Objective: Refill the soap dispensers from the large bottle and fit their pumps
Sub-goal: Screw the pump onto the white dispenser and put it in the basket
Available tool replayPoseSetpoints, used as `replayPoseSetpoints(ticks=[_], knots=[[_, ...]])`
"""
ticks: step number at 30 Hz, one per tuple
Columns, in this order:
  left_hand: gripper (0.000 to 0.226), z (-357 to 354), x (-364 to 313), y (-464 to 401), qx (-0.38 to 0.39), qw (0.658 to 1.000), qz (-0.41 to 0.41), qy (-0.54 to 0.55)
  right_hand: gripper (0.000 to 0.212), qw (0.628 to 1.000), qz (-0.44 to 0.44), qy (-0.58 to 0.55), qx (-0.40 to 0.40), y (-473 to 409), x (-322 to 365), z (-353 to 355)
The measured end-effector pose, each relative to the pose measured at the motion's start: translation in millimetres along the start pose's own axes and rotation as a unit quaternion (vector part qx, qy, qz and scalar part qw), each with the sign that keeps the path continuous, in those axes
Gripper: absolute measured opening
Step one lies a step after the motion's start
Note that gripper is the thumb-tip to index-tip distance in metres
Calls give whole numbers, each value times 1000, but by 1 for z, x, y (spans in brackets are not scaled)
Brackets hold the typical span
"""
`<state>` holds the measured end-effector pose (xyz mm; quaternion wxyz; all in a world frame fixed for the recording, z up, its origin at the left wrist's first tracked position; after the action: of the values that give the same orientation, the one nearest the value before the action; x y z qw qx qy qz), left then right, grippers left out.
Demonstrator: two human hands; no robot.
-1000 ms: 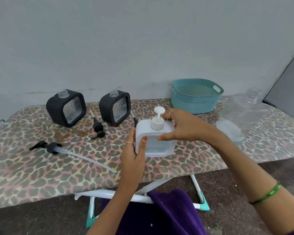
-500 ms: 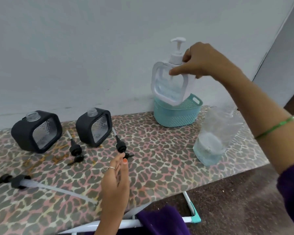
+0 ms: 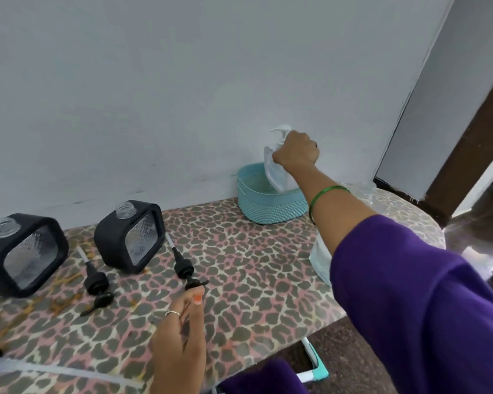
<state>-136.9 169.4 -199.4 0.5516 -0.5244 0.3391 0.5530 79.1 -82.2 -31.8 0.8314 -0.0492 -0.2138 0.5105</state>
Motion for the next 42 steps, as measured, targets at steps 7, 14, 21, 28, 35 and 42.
replayPoseSetpoints(ticks=[7,14,21,28,35,42], knots=[[17,-3,0,-4,-17,1000,-12,5,39,999,-40,4,35,-19,-18,-25],[25,-1,2,-2,-21,999,-38,25,32,998,-60,13,24,-22,-31,-42],[57,2,-5,-3,-28,998,-60,22,43,996,-80,29,33,-15,-31,-53],[74,3,-4,-2,-19,998,-53,22,47,992,-102,59,45,-12,-31,-46],[26,2,-5,0,-4,1000,0,-16,49,992,5,-107,-63,68,6,0],[23,2,-9,2,24,999,47,-4,44,888,178,-219,-364,175,-21,56]])
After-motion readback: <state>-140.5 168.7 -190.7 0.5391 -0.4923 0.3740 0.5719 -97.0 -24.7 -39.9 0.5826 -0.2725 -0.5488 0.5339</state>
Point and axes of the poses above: each hand's wrist, its own y-axis away from the middle knuckle, its own z-axis out of the back of the hand, x = y × z, the point moved 3 cm from there along -y, towards the middle knuckle, and after that the axes turned 1 degree about -x, right-handed, at the moved point
